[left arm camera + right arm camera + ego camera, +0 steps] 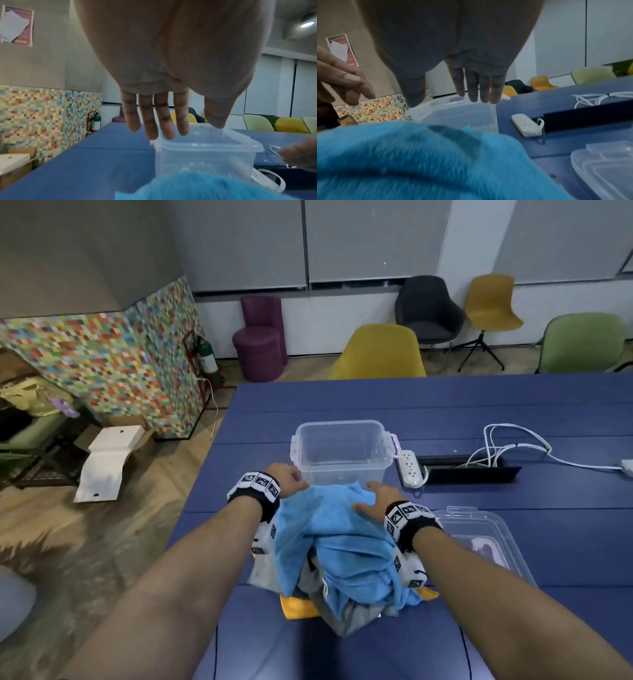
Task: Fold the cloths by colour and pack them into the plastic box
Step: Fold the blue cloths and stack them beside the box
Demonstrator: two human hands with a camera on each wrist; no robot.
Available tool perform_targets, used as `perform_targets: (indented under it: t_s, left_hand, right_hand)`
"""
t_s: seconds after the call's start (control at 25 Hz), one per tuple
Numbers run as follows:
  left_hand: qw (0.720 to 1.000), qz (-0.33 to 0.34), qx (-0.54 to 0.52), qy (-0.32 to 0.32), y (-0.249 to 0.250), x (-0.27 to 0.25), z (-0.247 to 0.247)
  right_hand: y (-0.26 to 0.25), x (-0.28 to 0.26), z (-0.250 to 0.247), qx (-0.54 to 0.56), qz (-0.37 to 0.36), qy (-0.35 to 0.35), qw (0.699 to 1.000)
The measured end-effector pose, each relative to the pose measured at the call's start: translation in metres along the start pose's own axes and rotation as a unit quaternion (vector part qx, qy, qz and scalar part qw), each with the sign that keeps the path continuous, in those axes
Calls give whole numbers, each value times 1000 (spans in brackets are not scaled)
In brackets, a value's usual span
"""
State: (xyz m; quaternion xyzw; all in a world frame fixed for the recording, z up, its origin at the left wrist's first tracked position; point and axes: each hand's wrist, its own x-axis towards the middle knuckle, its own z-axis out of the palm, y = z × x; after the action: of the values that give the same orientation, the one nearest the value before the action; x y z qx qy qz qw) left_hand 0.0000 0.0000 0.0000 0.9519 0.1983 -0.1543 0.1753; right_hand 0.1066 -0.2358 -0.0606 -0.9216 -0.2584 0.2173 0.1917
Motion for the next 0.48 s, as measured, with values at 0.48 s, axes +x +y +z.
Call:
perform_targets:
  t_s: [0.48]
  left_hand:
    - [960, -164, -199, 105, -25, -18, 132]
  right_hand:
    - [14, -33, 102, 42, 77, 56, 995]
